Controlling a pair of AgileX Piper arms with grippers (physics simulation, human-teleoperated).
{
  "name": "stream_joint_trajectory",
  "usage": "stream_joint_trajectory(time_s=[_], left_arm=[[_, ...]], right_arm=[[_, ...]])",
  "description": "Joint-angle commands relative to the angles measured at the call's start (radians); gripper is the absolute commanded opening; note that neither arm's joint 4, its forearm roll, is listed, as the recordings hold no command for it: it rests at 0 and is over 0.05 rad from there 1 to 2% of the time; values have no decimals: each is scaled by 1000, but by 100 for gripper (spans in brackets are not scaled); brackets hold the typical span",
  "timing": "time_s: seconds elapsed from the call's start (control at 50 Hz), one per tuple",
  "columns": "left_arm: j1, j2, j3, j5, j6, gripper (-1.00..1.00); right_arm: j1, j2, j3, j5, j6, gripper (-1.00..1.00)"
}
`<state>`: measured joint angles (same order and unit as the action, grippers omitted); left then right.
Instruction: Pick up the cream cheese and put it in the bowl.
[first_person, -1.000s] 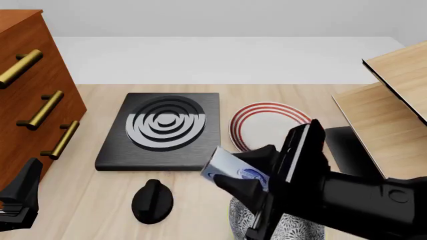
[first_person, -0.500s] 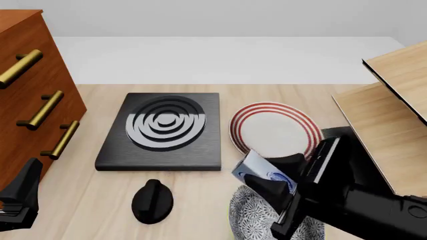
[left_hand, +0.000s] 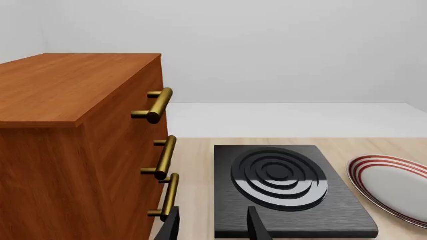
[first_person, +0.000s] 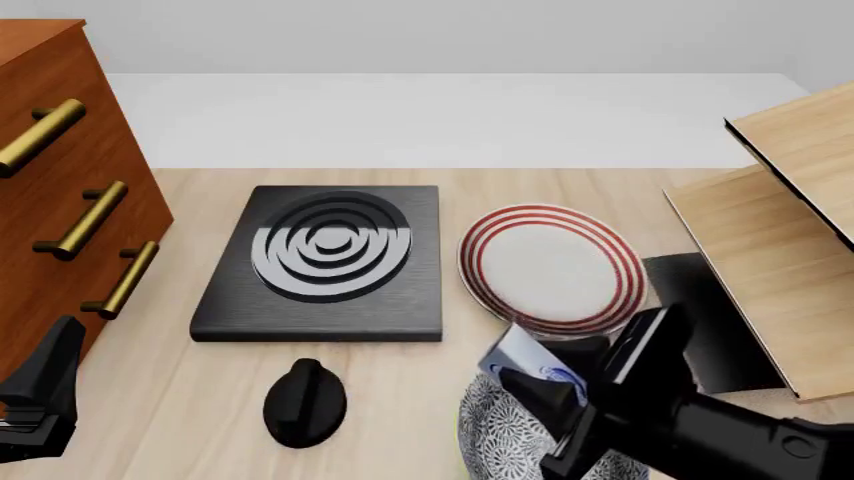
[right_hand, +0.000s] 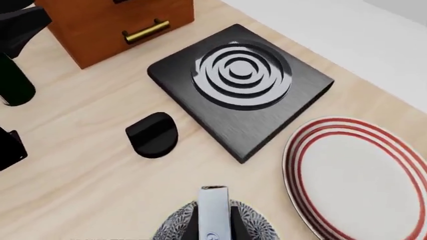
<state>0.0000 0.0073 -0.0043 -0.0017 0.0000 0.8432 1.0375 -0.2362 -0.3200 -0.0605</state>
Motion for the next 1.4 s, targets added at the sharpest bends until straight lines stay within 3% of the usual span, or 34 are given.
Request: stream_joint_trajectory(time_s=[0.02, 0.34, 1.22, 1.24, 1.4], left_arm=[[0, 0, 0, 0, 0, 100], [0, 0, 0, 0, 0, 100], [0, 0, 0, 0, 0, 100], [0, 0, 0, 0, 0, 100], [0, 0, 0, 0, 0, 100]], right_arm=[[-7, 56, 27, -70, 63, -100], [-8, 127, 59, -153, 83, -100], [-4, 170, 78, -198, 98, -100], [-5, 169, 78, -198, 99, 100], [-3, 161, 76, -191, 100, 100]])
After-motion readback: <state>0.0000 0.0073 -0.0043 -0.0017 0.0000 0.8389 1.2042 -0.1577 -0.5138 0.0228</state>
